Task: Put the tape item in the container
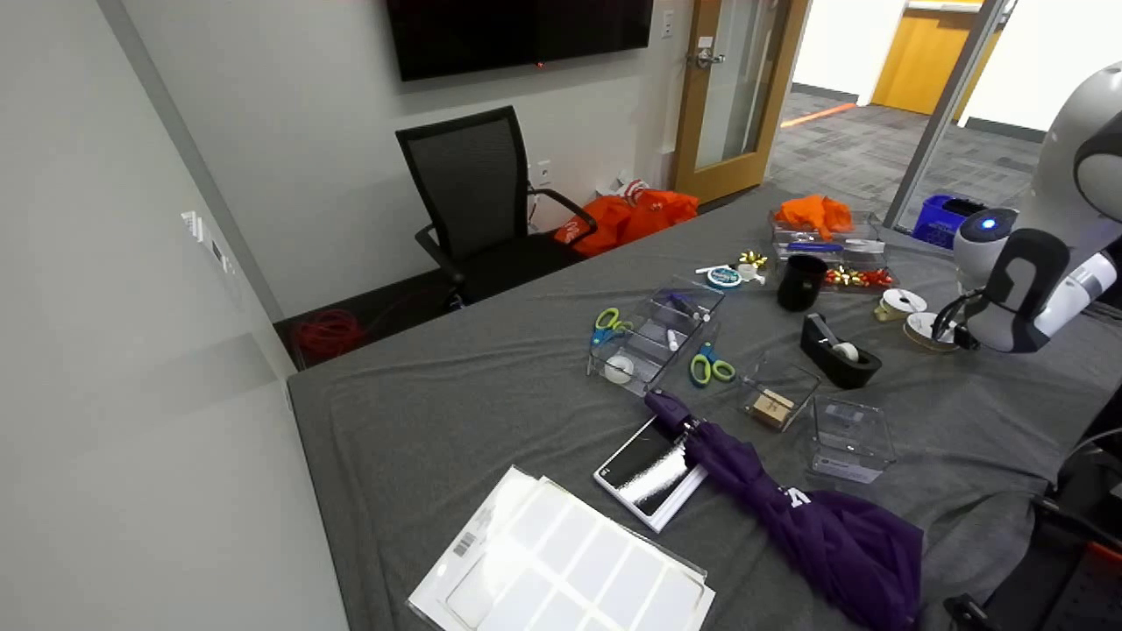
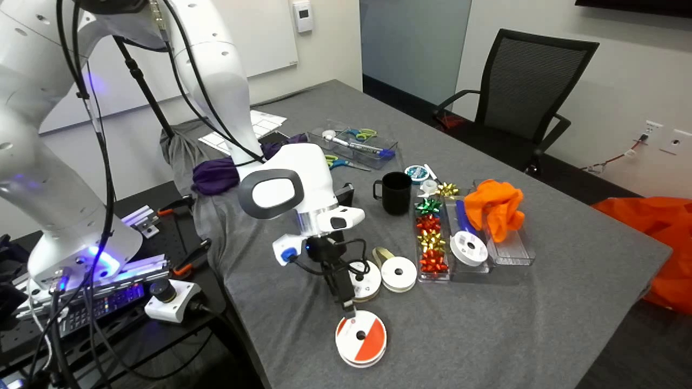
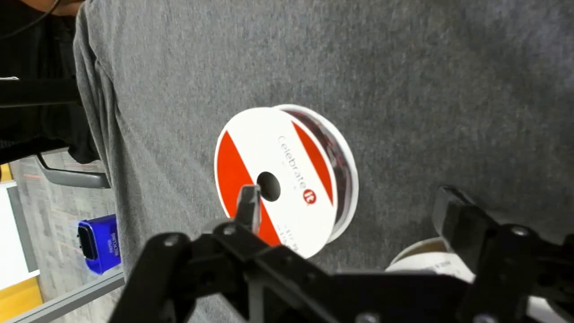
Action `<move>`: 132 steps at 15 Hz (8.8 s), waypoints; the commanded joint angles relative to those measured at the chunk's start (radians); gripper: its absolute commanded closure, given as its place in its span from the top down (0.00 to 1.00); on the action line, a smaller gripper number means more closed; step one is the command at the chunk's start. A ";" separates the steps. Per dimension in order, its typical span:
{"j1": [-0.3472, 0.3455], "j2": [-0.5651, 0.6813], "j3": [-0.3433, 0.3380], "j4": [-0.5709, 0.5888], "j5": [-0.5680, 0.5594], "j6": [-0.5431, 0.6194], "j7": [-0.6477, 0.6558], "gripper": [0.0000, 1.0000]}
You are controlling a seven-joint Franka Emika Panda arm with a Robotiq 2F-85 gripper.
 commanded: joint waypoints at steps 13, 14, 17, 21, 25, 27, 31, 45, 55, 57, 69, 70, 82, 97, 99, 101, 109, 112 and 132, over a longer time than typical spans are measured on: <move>-0.107 0.106 0.012 0.108 0.017 0.097 -0.031 0.53; -0.109 0.109 0.014 0.112 0.021 0.096 -0.029 0.45; -0.114 0.113 0.024 0.119 0.034 0.092 -0.025 0.25; -0.117 0.110 0.031 0.123 0.048 0.088 -0.022 0.02; -0.107 0.103 0.021 0.120 0.052 0.087 -0.026 0.02; -0.098 0.088 0.014 0.107 0.046 0.088 -0.033 0.00; -0.075 0.058 -0.003 0.075 0.032 0.091 -0.051 0.01; -0.109 -0.285 0.041 -0.132 -0.084 0.021 -0.256 0.01; -0.389 -0.709 0.364 -0.299 0.007 -0.255 -0.405 0.01; -0.501 -0.750 0.496 -0.309 0.166 -0.305 -0.510 0.01; -0.685 -0.664 0.682 -0.194 0.899 -0.501 -1.103 0.29; -0.678 -0.651 0.667 -0.188 0.865 -0.491 -1.085 0.36; -0.757 -0.457 0.671 -0.040 0.733 -0.502 -1.138 1.00; -0.842 -0.325 0.762 0.067 0.707 -0.601 -1.090 0.30; -0.813 -0.330 0.739 0.059 0.661 -0.563 -1.051 0.19; -0.792 -0.334 0.725 0.052 0.615 -0.523 -1.020 0.67; -0.753 -0.319 0.716 0.026 0.476 -0.381 -0.895 1.00; -0.772 -0.320 0.735 0.024 0.481 -0.388 -0.904 1.00; -0.788 -0.417 0.762 -0.005 0.517 -0.482 -0.926 0.00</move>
